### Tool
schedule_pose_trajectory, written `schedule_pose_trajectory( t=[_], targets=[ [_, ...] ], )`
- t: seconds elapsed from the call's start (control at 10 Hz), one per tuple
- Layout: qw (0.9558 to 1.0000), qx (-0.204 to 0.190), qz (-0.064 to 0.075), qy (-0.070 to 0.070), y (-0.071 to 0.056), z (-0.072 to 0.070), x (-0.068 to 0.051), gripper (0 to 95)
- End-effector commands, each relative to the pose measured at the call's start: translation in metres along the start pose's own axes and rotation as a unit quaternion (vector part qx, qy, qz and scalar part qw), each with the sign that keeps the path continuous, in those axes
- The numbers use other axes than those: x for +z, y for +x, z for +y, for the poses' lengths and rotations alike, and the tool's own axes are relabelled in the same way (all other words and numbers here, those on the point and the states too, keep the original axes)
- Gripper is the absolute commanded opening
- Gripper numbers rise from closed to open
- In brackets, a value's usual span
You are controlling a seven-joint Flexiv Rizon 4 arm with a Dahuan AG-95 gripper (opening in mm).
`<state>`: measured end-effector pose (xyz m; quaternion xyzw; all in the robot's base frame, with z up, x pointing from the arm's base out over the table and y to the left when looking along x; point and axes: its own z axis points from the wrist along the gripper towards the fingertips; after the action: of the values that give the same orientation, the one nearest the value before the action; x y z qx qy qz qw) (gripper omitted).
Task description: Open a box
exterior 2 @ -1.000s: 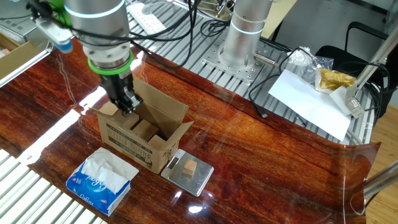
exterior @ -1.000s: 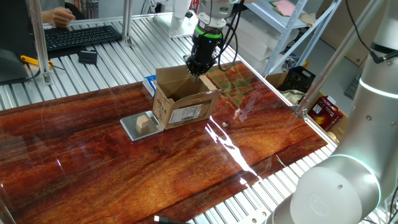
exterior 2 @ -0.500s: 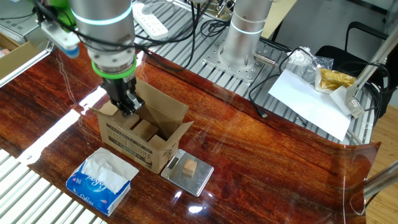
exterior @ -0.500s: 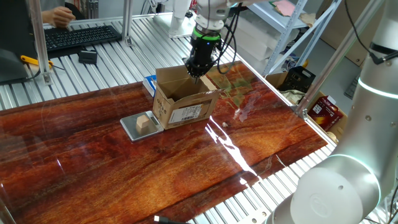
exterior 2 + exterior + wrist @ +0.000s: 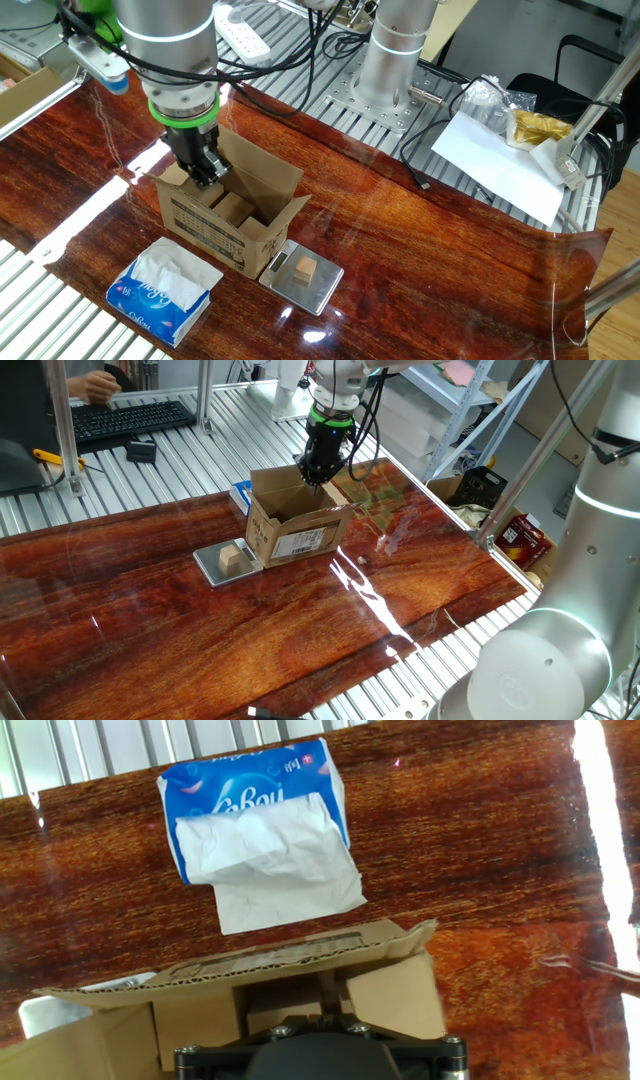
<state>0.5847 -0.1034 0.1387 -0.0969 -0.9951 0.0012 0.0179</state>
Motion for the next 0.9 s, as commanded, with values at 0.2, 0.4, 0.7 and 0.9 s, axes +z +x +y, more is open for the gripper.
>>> schedule_pose_trajectory(
  t=[0.2,0.4,0.7,0.9],
  targets=[
    [1.0,0.001,-0.001,0.0,0.001,0.002,0.005,0.0],
    [1.0,0.003,-0.004,-0.001,0.002,0.004,0.011,0.0],
    [1.0,0.003,-0.008,0.001,0.002,0.006,0.016,0.0],
    [0.9999,0.0,-0.012,0.003,0.002,0.007,0.021,0.0]
  ],
)
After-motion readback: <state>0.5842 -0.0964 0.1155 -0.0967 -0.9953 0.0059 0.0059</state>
